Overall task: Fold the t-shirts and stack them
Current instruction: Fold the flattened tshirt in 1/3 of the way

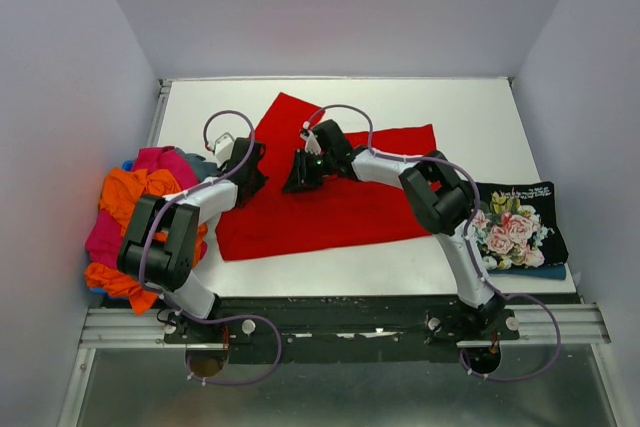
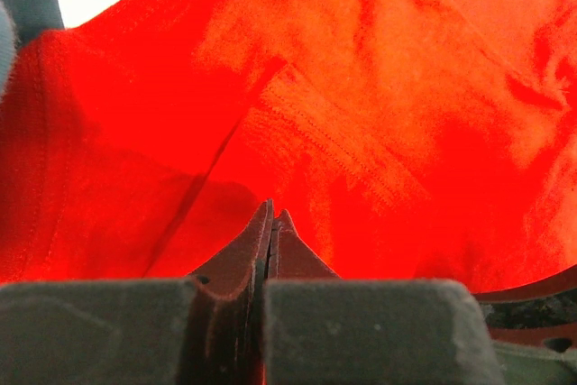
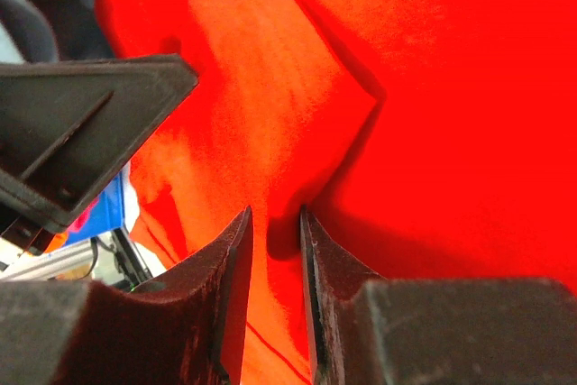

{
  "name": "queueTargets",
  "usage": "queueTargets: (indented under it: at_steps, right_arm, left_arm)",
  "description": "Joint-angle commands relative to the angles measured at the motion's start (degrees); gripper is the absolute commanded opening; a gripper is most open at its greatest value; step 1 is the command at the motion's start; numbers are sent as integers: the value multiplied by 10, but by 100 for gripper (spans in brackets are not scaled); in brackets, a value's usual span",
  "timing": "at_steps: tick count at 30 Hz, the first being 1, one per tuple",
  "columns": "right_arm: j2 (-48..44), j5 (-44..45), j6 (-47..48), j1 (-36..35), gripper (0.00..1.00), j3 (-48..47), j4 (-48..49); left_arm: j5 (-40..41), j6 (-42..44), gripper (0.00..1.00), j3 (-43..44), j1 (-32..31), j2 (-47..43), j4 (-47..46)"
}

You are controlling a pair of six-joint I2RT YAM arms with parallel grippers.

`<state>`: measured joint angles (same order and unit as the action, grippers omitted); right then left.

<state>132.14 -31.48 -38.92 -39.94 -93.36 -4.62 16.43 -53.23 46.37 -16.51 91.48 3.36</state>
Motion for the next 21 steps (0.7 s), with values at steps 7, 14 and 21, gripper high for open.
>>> queueTargets:
  at_steps: [7, 14, 21]
  right_arm:
    - [-69, -66, 15, -9, 36, 60, 115]
    - [-73, -56, 17, -8, 38, 64, 117]
    - [-79, -96, 13, -9, 38, 78, 158]
  left_arm:
    - [-32, 15, 0, 22, 2, 26, -5]
    - [-40, 11, 0, 62, 2, 89, 22]
    - [-35, 9, 0, 73, 5, 93, 51]
